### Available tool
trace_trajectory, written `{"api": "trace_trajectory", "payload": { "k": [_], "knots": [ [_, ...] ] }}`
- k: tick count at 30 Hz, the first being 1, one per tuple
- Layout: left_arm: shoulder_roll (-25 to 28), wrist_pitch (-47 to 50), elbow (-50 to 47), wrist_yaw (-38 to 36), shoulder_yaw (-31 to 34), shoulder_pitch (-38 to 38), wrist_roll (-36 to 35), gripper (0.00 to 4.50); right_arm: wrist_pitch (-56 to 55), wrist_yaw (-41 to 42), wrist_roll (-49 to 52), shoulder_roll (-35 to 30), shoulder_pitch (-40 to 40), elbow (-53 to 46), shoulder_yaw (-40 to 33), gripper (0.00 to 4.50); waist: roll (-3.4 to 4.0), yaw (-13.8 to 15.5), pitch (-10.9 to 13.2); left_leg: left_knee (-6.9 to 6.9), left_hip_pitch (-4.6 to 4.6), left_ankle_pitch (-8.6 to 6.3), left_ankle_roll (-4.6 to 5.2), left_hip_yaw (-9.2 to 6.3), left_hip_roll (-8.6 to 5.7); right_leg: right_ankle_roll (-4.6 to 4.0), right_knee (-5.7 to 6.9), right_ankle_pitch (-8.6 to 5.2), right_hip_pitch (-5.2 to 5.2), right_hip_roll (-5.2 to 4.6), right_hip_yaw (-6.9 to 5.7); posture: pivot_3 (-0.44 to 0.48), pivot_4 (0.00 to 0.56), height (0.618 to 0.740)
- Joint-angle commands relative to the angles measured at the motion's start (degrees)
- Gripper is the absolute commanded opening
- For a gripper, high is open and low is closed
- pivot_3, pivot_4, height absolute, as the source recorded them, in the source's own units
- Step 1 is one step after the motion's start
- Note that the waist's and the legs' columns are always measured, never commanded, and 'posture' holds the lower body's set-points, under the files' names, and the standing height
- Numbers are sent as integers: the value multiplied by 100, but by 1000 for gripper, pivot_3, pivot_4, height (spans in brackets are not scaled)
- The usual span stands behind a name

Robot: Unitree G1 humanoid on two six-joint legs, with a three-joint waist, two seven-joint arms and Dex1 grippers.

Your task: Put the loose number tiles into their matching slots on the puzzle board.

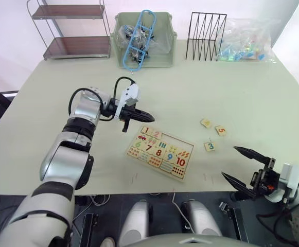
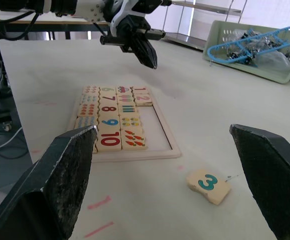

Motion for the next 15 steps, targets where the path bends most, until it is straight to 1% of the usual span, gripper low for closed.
{"api": "trace_trajectory", "payload": {
  "k": [1, 6, 10, 12, 15],
  "knots": [
    [235, 392, -632, 274, 455, 316, -201, 10, 58, 70, 173, -103, -55, -56, -157, 4500, 0, 0, 0, 0, 0, 0, 0, 1, 0, 0, 0, 0, 0, 0, 1, 0, 150, 739],
    [355, 723, -1615, 902, 1011, 1159, -464, 10, 114, 150, 240, -130, -95, 91, -210, 4500, 1, 15, -1, 0, 0, 0, 0, 0, 12, 0, -2, 0, 0, -2, 1, 0, 150, 739],
    [491, 1169, -2943, 1481, 1684, 2279, -936, 10, 144, 129, 245, -105, -153, 205, -226, 4500, 2, 2, -1, -1, 2, 0, -1, 0, 15, -1, 1, 1, 0, -7, 3, 0, 150, 739],
    [556, 1414, -3441, 1764, 1948, 2704, -1099, 10, 173, 150, 278, -137, -176, 271, -283, 4500, 2, 5, -1, -2, 5, 0, -1, 3, 18, -1, 1, 1, 0, -9, 6, 0, 150, 739],
    [671, 1467, -4047, 1967, 2326, 3377, -1358, 10, 239, 194, 298, -207, -240, 377, -364, 4500, 3, 9, -2, -2, 7, 0, -1, 2, 19, -2, 1, 1, 0, -11, 5, 0, 150, 739]
  ]
}}
